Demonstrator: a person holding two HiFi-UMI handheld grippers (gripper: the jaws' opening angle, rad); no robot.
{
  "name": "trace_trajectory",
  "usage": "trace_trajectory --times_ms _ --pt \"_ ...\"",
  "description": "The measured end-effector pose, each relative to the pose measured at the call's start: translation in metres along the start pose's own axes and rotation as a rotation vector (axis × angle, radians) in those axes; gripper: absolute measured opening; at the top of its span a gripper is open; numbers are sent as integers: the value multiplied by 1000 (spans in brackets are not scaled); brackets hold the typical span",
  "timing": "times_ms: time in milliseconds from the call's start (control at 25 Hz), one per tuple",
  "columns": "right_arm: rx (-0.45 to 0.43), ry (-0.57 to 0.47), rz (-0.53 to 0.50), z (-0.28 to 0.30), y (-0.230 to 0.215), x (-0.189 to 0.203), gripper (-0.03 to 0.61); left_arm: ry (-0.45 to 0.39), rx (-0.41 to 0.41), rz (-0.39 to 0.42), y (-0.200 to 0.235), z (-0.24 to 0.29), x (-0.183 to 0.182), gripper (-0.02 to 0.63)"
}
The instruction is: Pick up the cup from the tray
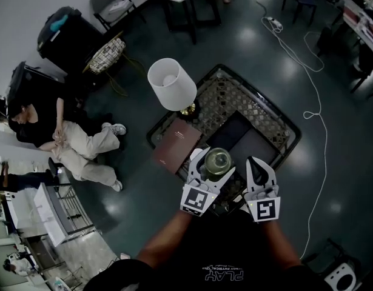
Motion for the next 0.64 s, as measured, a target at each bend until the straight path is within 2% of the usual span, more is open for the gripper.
trace_trajectory --times_ms 640 --pt "9 -32 -7 10 -6 -15 11 -12 -2 -18 2 6 -3 379"
Point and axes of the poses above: the fingertips, and each gripper's own axes: z forward along the fingers, y to its left, x out of its underside, the point moved 2 cm from there along -z, backward along the fingers, and after that the axes turned 14 degrees about z, right-handed, at the moved point
